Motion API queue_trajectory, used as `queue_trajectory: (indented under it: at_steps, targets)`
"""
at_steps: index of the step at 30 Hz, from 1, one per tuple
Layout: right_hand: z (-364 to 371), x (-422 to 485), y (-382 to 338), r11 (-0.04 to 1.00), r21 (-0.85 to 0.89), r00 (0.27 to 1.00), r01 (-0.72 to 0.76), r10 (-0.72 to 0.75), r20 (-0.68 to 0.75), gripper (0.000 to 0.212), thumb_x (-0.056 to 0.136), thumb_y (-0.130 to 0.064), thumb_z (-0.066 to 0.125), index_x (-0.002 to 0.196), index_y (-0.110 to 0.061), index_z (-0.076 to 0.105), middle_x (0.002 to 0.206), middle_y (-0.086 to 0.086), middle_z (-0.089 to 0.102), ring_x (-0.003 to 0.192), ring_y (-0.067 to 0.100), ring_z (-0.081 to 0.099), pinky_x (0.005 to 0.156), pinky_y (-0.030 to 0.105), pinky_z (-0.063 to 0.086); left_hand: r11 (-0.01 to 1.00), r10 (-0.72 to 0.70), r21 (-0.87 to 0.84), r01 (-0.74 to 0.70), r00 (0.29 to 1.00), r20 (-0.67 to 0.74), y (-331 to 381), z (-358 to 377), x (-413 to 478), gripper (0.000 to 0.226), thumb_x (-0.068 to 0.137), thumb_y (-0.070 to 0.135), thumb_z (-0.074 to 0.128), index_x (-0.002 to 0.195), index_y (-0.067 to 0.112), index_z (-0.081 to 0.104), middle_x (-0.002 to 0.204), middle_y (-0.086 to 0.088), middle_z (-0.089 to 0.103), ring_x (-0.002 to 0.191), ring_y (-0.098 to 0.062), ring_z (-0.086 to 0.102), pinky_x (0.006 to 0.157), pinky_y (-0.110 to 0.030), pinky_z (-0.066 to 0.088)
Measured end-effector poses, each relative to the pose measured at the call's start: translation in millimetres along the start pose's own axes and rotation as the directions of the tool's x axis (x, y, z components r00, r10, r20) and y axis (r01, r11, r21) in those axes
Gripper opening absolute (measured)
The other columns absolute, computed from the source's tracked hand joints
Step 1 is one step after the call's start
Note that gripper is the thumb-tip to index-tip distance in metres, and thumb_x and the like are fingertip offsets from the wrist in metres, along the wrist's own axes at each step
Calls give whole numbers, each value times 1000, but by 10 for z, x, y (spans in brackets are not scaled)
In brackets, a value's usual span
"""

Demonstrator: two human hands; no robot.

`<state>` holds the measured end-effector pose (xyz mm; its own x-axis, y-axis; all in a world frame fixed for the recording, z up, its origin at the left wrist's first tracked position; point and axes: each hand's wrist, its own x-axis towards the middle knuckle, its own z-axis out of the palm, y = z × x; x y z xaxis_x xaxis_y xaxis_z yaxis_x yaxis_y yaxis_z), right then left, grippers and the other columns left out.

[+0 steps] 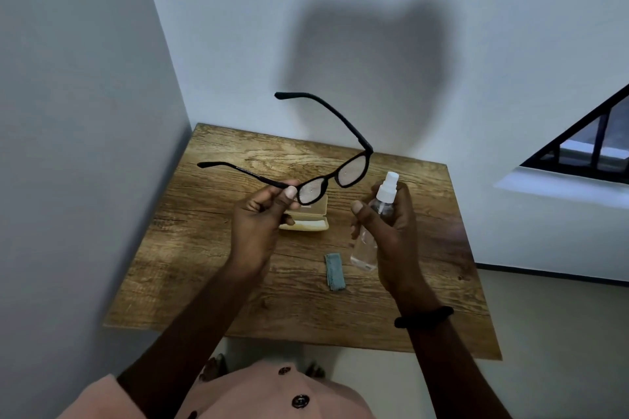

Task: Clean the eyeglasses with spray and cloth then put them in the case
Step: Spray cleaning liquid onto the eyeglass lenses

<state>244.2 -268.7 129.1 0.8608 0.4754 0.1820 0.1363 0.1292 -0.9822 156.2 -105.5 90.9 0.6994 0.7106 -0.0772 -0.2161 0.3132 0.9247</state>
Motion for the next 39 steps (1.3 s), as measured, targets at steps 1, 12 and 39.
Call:
queue_trajectory:
  at_steps: [1, 12, 39]
  targets:
    - [-9, -12, 7, 1000, 9, 1000, -13, 13, 0, 32, 89, -8, 66, 113, -6, 46, 86, 14, 53, 66, 29, 56, 57, 40, 53, 1000, 25, 11, -25, 999, -21, 5, -12, 11, 15, 94, 6, 67, 105, 11, 76, 84, 4, 77, 73, -6, 66, 58, -21, 52]
    - [103, -277, -48, 969, -219, 985, 118, -86, 153, 53, 94, -21, 65, 134, -27, 30, 86, 10, 58, 64, 23, 62, 59, 37, 57, 804, 486, 418, -422, 872, -53, 132, -136, 85, 12, 96, 10, 71, 104, 16, 78, 95, 3, 75, 79, -5, 70, 66, -29, 58]
    - [484, -440, -104, 864, -428, 958, 264, -184, 220, 44, 99, -18, 61, 134, -31, 38, 67, -3, 51, 51, 8, 46, 51, 16, 33, 457, 648, 617, -640, 715, 262, 165, -145, 8, 23, 94, -6, 69, 113, 3, 77, 109, -6, 76, 103, -14, 72, 88, -29, 58]
